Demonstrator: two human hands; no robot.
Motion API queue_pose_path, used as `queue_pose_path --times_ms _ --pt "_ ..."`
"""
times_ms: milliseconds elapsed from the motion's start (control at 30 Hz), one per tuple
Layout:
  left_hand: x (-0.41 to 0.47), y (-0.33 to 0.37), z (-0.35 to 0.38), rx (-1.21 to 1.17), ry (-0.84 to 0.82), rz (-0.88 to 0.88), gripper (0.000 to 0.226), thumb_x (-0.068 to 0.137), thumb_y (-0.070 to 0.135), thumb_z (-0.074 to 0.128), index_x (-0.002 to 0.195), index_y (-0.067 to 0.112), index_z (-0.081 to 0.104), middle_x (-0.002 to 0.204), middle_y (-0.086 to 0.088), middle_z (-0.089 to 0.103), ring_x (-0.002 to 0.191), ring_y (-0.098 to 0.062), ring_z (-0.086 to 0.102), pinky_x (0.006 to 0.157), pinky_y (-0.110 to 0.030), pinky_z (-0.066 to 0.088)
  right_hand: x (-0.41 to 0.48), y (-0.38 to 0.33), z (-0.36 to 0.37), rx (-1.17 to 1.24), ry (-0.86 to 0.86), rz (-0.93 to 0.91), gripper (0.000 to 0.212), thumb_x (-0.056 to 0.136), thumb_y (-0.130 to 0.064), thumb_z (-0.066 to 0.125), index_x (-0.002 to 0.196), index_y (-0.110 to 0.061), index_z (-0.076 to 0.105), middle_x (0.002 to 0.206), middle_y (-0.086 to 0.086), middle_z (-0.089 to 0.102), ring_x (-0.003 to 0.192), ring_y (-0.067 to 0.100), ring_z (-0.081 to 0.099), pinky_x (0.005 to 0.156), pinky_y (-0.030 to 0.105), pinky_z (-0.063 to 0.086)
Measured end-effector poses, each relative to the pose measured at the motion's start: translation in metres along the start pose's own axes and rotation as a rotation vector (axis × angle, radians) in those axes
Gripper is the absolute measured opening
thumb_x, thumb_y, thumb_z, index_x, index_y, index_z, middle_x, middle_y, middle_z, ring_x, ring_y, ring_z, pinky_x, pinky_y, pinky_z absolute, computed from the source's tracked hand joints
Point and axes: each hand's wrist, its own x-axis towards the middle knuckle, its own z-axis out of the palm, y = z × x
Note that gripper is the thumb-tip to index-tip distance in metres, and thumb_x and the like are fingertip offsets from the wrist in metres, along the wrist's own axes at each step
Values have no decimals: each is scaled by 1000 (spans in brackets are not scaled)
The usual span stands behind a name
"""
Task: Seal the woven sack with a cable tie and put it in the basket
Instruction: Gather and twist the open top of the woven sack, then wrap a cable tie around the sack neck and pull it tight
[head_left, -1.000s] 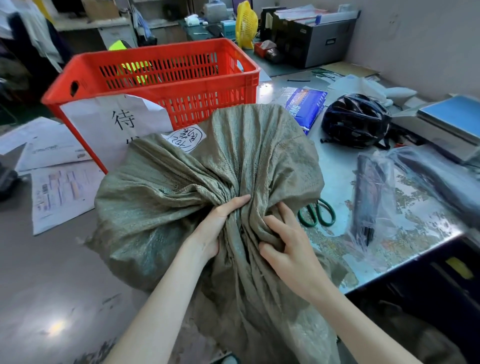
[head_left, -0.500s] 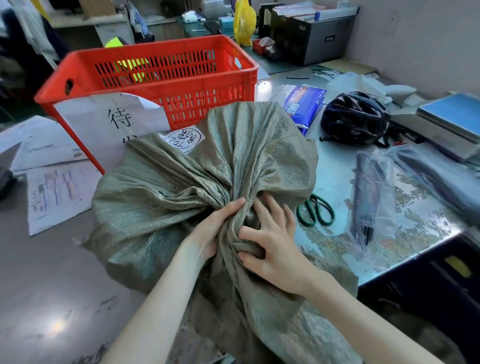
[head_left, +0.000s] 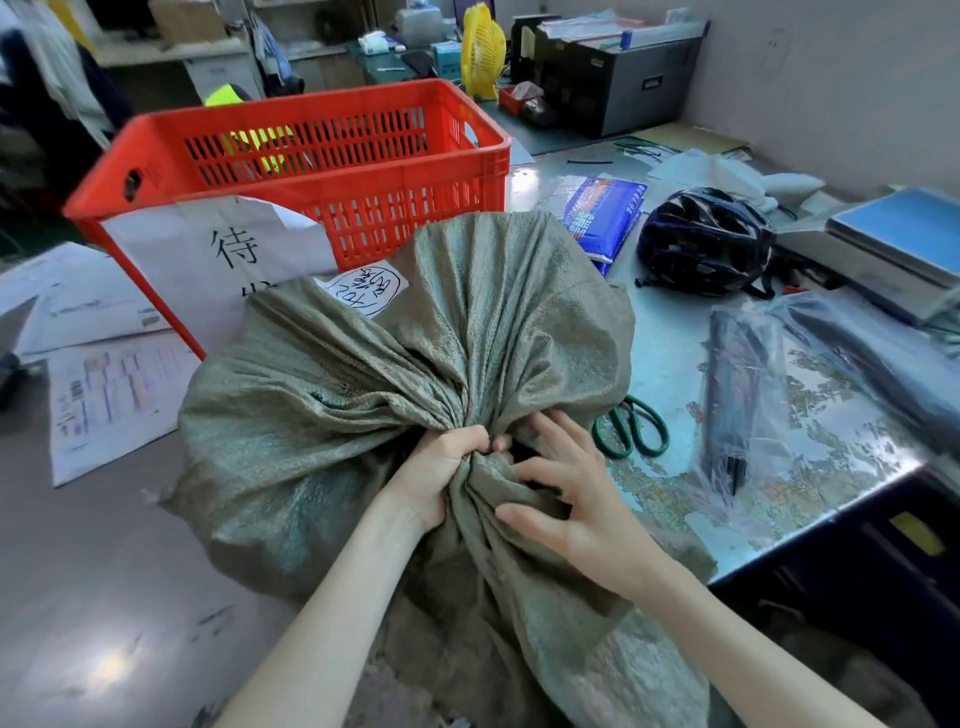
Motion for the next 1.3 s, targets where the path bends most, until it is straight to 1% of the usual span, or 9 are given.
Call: queue_pose_path --times_ms 133,367,533,633,733,900,1100,1233,1300 --pt "5 -5 1 7 89 37 10 71 7 43 66 12 37 49 0 37 42 -13 37 40 -18 35 -4 4 -8 190 185 118 29 76 -47 62 97 -27 63 129 -26 48 129 -9 37 100 8 30" --pt "0 -11 9 -38 122 20 18 70 15 39 57 17 27 49 -1 27 40 -15 29 40 -22 24 -9 38 -18 197 330 282 21 86 -12 65 104 -20 59 105 -11 64 103 5 60 91 28 48" --pt "0 -16 8 -127 106 150 28 68 22 54 54 17 30 47 4 24 37 -9 23 35 -20 25 -14 63 -37 232 445 394 14 85 -2 62 92 -14 64 93 -1 69 84 7 64 73 13 48" --pt "1 -17 2 -83 76 196 28 69 22 66 50 19 46 51 3 23 41 -8 25 40 -18 24 -14 82 -47 201 518 441 11 84 -2 63 90 -12 65 90 2 70 84 14 65 75 23 50" --pt "2 -18 -4 41 52 217 37 63 29 72 55 19 37 53 4 27 43 -9 29 43 -20 28 -14 111 -55 86 567 482 11 85 -2 61 93 -9 63 89 4 69 82 18 64 76 32 51" --pt "1 -22 -4 182 146 253 32 60 26 72 48 13 46 48 1 43 45 -16 41 52 -27 34 -22 168 -66 -141 619 685 17 86 -1 55 102 2 59 90 12 59 80 25 54 70 32 41" --pt "3 -23 4 144 190 245 31 68 18 63 43 17 45 45 3 40 41 -12 37 52 -30 28 -45 217 -75 -308 494 866 7 83 1 51 77 -1 50 83 18 53 71 30 51 56 32 33" --pt "1 -21 2 129 207 221 26 61 23 72 72 6 56 66 -7 47 61 -20 45 64 -33 33 -43 221 -73 -401 432 908 15 87 -10 57 86 4 55 96 20 51 77 31 50 65 35 39" --pt "1 -21 3 122 217 213 18 64 20 69 61 7 57 57 -4 50 54 -17 49 62 -31 36 -42 223 -70 -430 414 916 25 88 -18 60 90 6 56 104 21 50 85 34 52 70 38 43"
